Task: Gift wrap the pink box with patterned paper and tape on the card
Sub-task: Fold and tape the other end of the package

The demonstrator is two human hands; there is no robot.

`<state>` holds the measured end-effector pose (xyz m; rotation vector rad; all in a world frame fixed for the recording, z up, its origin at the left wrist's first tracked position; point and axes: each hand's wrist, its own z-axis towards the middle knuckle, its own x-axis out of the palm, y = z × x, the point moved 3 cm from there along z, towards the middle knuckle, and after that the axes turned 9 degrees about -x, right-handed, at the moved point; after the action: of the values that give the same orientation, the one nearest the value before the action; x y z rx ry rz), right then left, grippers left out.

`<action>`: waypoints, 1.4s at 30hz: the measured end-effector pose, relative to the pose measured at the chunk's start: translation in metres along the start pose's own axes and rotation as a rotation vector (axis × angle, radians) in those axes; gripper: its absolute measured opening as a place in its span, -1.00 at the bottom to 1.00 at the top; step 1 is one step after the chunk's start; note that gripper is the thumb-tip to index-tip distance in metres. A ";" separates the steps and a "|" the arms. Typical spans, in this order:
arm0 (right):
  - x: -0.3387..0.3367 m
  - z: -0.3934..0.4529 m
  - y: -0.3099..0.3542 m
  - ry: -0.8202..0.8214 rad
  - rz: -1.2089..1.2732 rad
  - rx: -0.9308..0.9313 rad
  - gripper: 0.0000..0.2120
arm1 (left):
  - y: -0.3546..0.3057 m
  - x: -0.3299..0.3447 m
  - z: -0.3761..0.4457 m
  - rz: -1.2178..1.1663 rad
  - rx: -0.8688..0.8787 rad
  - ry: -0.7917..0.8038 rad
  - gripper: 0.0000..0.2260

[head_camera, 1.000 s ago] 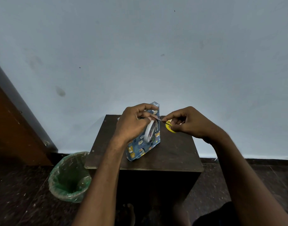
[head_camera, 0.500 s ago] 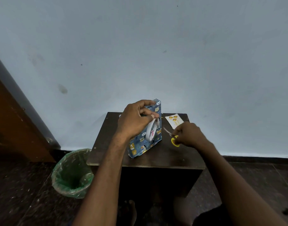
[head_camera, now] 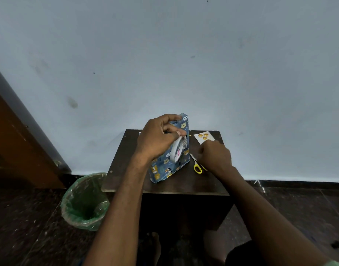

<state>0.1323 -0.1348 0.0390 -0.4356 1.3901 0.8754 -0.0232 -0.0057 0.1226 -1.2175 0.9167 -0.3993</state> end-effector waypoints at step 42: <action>-0.002 0.004 0.003 -0.026 0.048 -0.260 -0.73 | 0.007 -0.011 -0.005 0.113 0.030 -0.224 -0.18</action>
<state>0.1328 -0.1300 0.0424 -0.5888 1.2715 1.1034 -0.0352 0.0015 0.1202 -1.1508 0.7793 -0.1814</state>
